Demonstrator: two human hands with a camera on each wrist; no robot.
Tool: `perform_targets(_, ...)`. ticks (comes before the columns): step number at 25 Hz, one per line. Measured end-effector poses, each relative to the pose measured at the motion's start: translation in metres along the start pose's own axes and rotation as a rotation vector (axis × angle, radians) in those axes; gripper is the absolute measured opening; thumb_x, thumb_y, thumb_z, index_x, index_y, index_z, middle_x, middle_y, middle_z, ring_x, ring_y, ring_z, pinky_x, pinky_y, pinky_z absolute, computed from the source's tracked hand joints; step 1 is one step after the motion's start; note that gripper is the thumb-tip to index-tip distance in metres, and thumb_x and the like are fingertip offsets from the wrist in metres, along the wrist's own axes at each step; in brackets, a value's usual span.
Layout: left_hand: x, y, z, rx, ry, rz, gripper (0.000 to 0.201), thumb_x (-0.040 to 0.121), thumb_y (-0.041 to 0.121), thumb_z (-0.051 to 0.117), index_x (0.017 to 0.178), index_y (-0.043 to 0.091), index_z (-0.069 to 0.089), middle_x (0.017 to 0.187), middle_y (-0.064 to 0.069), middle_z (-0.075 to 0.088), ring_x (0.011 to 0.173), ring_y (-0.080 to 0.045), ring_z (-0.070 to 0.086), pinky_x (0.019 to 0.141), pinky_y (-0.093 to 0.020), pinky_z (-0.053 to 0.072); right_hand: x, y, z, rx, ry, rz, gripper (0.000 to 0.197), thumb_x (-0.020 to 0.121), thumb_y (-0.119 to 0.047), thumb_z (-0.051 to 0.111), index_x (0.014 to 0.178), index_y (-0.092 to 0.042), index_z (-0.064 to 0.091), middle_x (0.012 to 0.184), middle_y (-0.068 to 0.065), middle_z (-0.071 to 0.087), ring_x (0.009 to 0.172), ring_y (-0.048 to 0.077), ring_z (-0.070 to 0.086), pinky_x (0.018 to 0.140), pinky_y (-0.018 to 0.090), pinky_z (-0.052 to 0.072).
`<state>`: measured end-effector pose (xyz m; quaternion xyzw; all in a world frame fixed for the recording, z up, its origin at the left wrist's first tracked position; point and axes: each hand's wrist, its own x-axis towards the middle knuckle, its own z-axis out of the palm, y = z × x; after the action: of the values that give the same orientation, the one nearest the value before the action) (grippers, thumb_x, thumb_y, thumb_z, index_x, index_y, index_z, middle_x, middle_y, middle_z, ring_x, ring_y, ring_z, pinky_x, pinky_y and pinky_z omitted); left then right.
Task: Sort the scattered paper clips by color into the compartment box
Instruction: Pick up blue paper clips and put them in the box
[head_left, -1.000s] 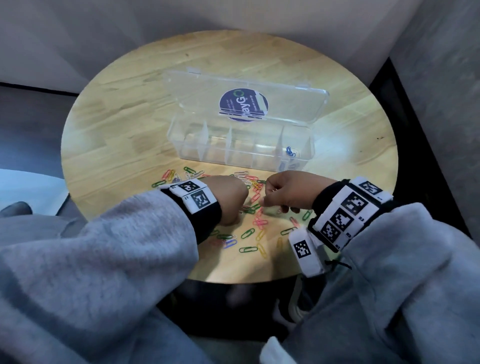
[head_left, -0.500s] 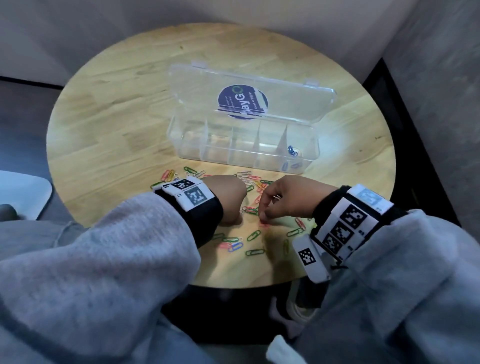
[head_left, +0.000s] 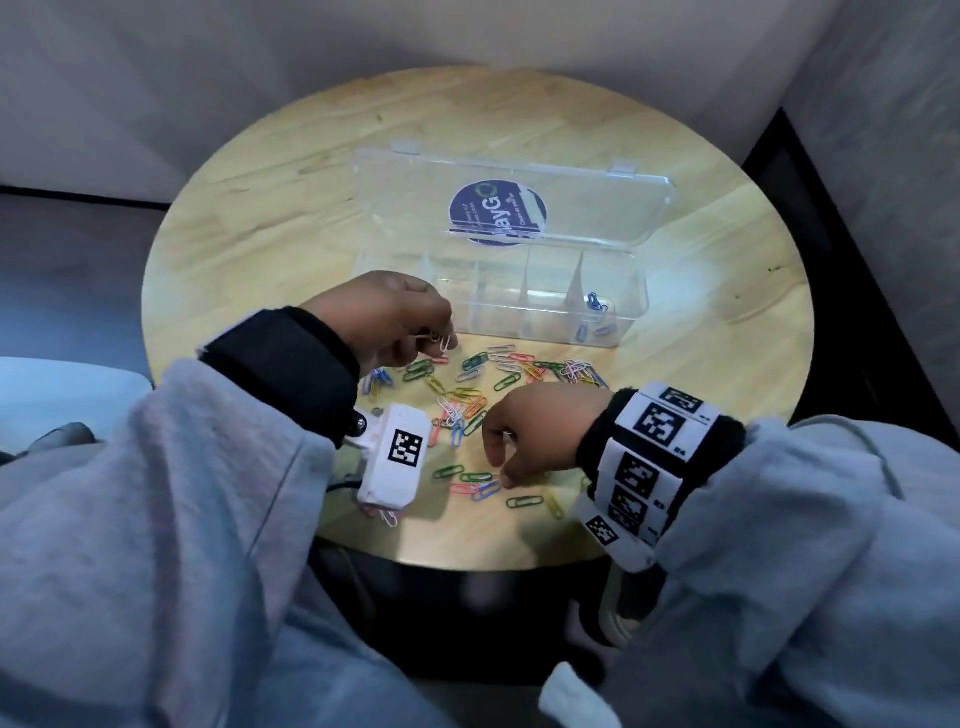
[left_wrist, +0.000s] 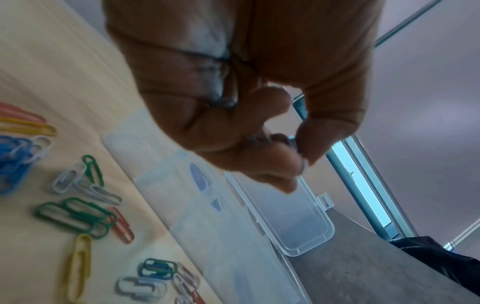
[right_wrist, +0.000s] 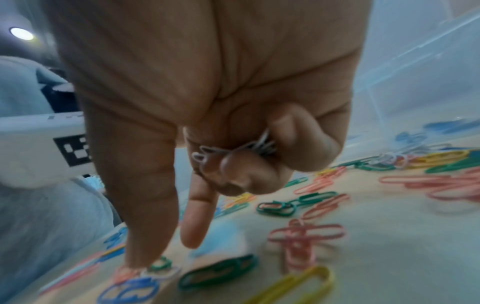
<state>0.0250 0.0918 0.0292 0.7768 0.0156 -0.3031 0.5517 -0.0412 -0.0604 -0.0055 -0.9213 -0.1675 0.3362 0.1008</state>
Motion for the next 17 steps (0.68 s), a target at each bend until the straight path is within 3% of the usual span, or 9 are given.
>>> perform_targets(4, -0.002, 0.000, 0.000, -0.174, -0.015, -0.016, 0.035, 0.085, -0.009, 0.042, 0.057, 0.011, 0.039, 0.042, -0.002, 0.056, 0.034, -0.008, 0.045, 0.035, -0.010, 0.027, 0.007, -0.009, 0.004, -0.077, -0.013, -0.019, 0.013, 0.080, -0.019, 0.067, 0.093, -0.017, 0.065, 0.087, -0.003, 0.056, 0.077, 0.016, 0.050, 0.050, 0.020, 0.032)
perform_targets(7, -0.002, 0.001, 0.000, -0.255, -0.006, -0.031, 0.029, 0.084, -0.007, 0.041, 0.062, 0.011, 0.045, 0.044, -0.002, 0.056, 0.035, -0.008, 0.047, 0.036, -0.008, 0.030, 0.007, -0.012, 0.004, -0.101, -0.021, -0.011, 0.009, 0.080, -0.013, 0.062, 0.081, -0.022, 0.060, 0.076, -0.006, 0.054, 0.060, 0.010, 0.044, 0.046, 0.020, 0.028)
perform_targets(10, -0.003, 0.000, 0.003, -0.297, -0.021, -0.067, 0.024, 0.086, -0.002, 0.041, 0.068, 0.012, 0.050, 0.045, -0.001, 0.054, 0.035, -0.009, 0.048, 0.036, -0.008, 0.031, 0.007, -0.010, 0.007, -0.093, -0.028, 0.005, 0.010, 0.078, -0.012, 0.059, 0.077, -0.022, 0.060, 0.066, -0.007, 0.051, 0.056, 0.007, 0.043, 0.046, 0.019, 0.031)
perform_targets(14, -0.001, -0.003, 0.007, -0.266, -0.090, -0.126, 0.020, 0.087, 0.005, 0.044, 0.076, 0.015, 0.058, 0.052, 0.001, 0.053, 0.041, -0.008, 0.047, 0.037, -0.010, 0.032, 0.006, 0.001, 0.003, -0.004, -0.041, 0.037, 0.013, 0.073, -0.012, 0.063, 0.067, -0.022, 0.060, 0.061, -0.006, 0.054, 0.062, 0.013, 0.052, 0.055, 0.022, 0.043)
perform_targets(17, 0.001, -0.005, 0.007, -0.281, -0.128, -0.155, 0.024, 0.087, 0.008, 0.042, 0.081, 0.014, 0.064, 0.057, 0.002, 0.051, 0.052, -0.009, 0.044, 0.039, -0.010, 0.034, -0.001, 0.019, -0.010, 0.094, 0.040, 0.084, 0.007, 0.069, -0.016, 0.070, 0.068, -0.021, 0.065, 0.064, -0.006, 0.056, 0.066, 0.013, 0.052, 0.062, 0.029, 0.047)
